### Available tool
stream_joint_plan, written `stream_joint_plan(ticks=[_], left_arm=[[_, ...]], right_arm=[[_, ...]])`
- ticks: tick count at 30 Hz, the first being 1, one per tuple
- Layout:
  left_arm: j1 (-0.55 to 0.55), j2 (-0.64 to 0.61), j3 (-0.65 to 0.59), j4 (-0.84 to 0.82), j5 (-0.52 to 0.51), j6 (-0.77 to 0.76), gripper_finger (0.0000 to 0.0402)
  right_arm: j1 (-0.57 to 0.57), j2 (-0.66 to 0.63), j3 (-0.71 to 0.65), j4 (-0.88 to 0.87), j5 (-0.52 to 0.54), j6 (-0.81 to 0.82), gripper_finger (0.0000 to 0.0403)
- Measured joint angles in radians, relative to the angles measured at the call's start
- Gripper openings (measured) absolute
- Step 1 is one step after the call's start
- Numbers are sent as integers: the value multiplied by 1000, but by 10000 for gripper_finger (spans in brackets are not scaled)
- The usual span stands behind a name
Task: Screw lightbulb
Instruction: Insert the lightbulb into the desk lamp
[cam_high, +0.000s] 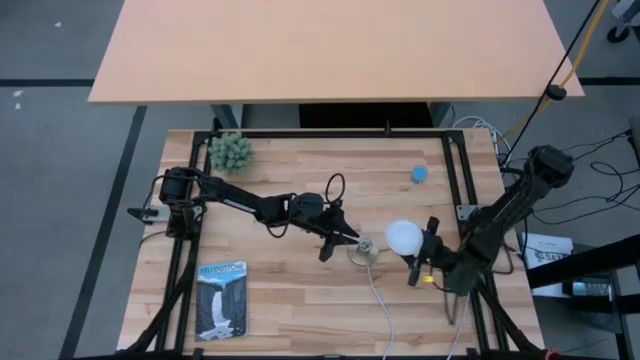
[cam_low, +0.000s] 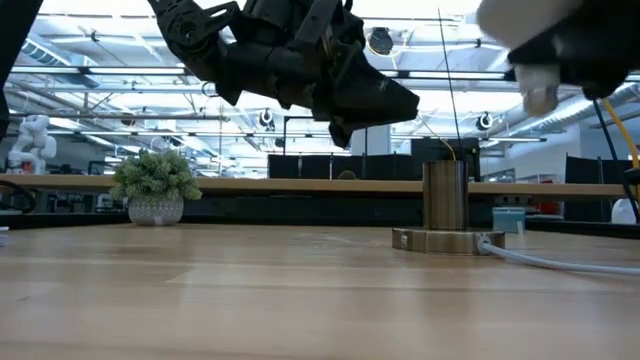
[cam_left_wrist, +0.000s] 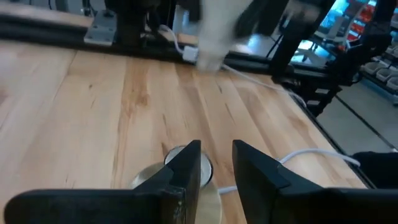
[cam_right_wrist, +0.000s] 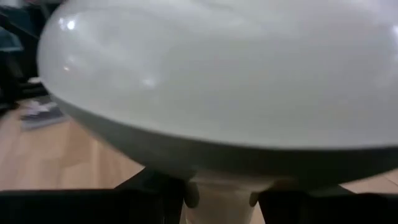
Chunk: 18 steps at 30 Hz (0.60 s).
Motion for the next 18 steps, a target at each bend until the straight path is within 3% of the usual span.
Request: stream_joint_plan(ticks=[7,14,18], left_arm=[[-13,-1,0,151,-67,22,128],[-53,-1,0,195,-218,119,243],[-77,-1,0,267,-313,144,295]], right_arm=[[-50,34,0,20,-49,5,150],[-78,18,0,60,-84,-41,150],[-132,18,0,162,-192,-156,150]])
